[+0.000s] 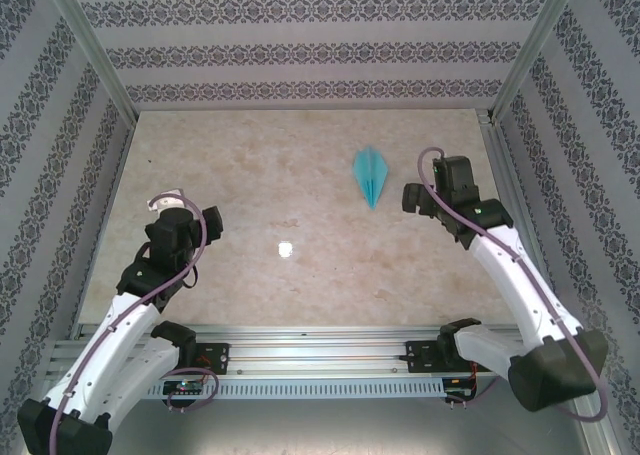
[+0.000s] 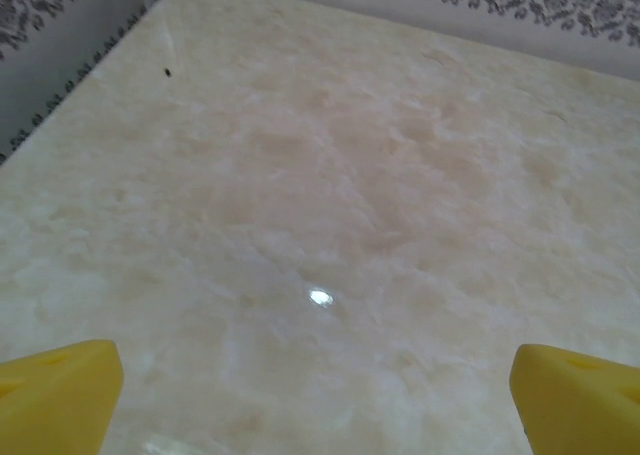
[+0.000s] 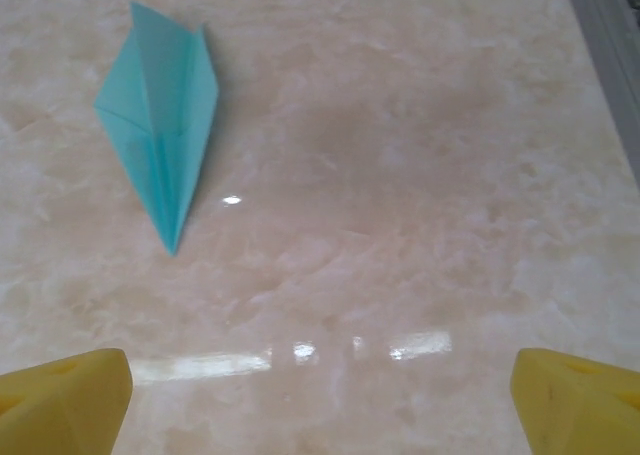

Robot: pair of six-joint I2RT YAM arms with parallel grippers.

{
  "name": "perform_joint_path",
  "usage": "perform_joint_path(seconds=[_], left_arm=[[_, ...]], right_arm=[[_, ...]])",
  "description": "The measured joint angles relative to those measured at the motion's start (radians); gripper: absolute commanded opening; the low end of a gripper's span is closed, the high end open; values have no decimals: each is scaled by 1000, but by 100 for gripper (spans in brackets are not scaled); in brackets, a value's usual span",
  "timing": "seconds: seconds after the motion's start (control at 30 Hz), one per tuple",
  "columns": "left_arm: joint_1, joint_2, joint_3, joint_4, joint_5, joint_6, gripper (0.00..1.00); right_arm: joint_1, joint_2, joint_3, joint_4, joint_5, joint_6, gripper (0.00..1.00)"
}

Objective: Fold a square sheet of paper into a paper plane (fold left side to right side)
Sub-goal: Reset both arms

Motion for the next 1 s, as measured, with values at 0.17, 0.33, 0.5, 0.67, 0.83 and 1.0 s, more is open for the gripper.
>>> perform_joint_path(seconds=[0.17,0.33,0.5,0.67,0.83,1.0], left_arm=[[34,50,-83,195,-111,117,100],[97,171,-147,378,-121,217,100],[117,329,-208,578,-86,280,100],[119,438,-269,773,-29,321,100],[120,513,-309,959,47,362,100],[132,596,-317,1133,139,407,100]], right_arm=[[-80,-98,-230,235,34,-35,98],[-138,-38,-382,512,58,-86,98],[-217,148,-458,795,55,-103,98],[-222,274,-473,996,12,-147,98],[-222,345,-470,1175,-42,-180,98],[-222,413,-478,1329,-76,-204,98]])
